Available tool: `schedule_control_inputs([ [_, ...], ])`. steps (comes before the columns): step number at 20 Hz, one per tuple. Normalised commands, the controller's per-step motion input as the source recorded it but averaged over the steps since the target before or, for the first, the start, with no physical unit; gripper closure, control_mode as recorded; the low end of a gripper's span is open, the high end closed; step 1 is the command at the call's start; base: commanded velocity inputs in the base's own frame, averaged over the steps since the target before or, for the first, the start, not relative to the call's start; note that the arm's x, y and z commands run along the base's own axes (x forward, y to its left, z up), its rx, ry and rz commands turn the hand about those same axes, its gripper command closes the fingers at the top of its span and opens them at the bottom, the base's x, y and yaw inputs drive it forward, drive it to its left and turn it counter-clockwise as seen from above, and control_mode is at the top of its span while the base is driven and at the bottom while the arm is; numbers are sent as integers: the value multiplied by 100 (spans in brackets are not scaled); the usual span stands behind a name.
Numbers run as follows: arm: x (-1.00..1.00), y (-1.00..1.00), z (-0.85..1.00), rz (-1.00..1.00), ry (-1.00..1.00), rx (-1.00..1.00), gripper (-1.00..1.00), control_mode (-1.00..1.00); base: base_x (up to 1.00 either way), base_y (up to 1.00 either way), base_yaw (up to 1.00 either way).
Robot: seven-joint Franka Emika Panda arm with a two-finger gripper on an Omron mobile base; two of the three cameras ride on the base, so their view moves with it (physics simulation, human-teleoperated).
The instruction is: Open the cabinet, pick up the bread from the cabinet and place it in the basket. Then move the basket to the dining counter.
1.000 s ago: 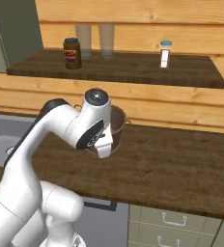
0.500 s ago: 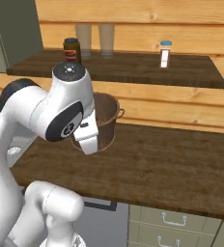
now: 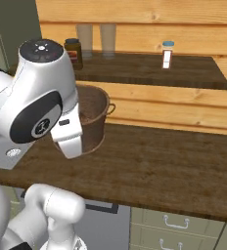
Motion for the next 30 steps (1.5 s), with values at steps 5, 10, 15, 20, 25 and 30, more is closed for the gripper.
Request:
schedule_control_inputs([
  [5, 0, 0, 0, 0, 0, 0, 100, 100, -2, 59, 13],
  [10, 0, 0, 0, 0, 0, 0, 100, 100, 0, 95, 21],
  [15, 0, 0, 0, 0, 0, 0, 100, 100, 0, 83, 57],
  [20, 0, 0, 0, 0, 0, 0, 100, 100, 1, 30, 77],
  [25, 0, 0, 0, 0, 0, 0, 100, 100, 0, 14, 83],
  [30, 0, 0, 0, 0, 0, 0, 100, 100, 0, 16, 86],
])
